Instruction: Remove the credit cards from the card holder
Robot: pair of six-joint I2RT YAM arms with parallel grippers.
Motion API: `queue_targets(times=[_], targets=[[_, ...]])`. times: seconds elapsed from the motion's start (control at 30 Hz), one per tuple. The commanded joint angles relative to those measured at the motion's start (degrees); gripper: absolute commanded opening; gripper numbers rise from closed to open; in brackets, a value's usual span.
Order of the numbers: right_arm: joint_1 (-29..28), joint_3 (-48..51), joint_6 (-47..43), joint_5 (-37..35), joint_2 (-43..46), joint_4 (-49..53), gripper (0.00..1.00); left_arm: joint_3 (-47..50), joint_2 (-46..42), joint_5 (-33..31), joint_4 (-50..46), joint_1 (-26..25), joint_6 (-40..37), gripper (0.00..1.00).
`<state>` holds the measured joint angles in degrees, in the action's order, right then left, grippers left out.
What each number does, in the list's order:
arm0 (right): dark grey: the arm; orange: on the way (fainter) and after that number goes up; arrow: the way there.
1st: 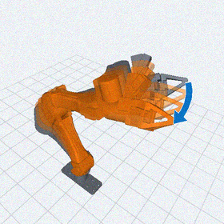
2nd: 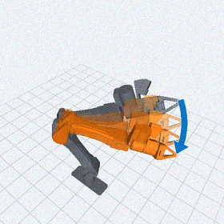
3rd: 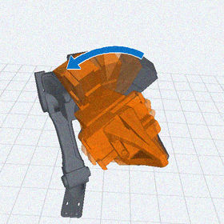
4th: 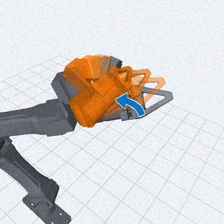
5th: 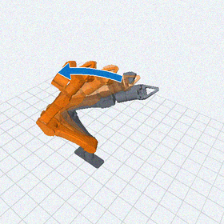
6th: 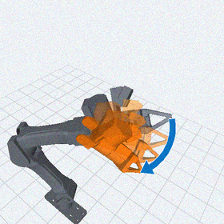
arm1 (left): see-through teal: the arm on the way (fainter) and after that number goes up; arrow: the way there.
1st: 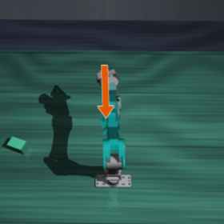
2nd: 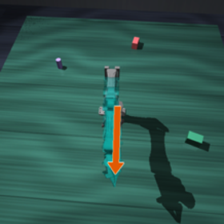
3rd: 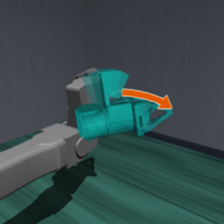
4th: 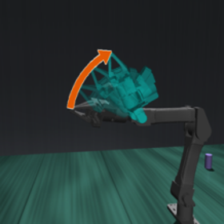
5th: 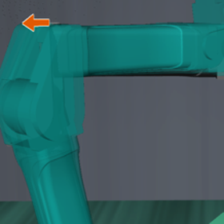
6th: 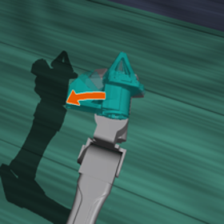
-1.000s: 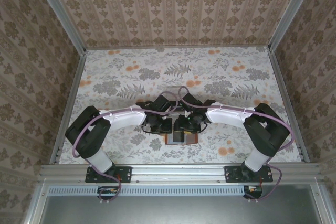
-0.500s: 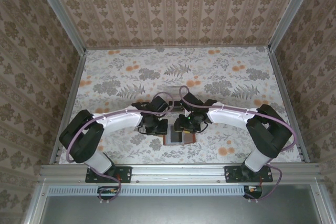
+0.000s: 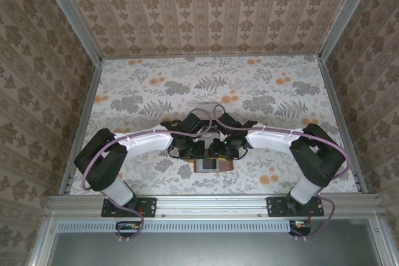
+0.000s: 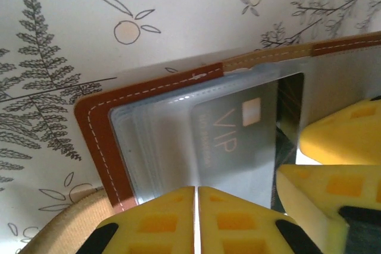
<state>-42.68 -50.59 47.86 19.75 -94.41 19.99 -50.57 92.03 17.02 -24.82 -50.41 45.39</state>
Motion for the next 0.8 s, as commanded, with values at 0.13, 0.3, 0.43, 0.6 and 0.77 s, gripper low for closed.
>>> queue_targets(times=[0.13,0.3,0.43,0.6,0.77], targets=[[0.14,3.07,2.14,3.21,-0.74,-5.4,0.34,-2.38,4.31,-0.92,-3.69,-0.81,-0.49,0.11],[0.25,4.4,3.2,4.25,1.16,-7.49,0.3,-2.43,5.13,-1.39,-4.7,-1.3,-0.65,0.11],[0.47,4.79,3.46,4.09,3.02,-7.33,0.27,-2.43,5.23,-1.71,-5.28,-1.39,-0.82,0.1],[0.8,5.06,3.5,3.73,4.94,-6.63,0.25,-2.42,4.5,-2.68,-6.53,-1.36,-0.74,0.1],[0.93,5.2,3.56,3.91,5.21,-6.61,0.19,-2.34,3.77,-3.39,-7.33,-1.44,-0.83,0.1]])
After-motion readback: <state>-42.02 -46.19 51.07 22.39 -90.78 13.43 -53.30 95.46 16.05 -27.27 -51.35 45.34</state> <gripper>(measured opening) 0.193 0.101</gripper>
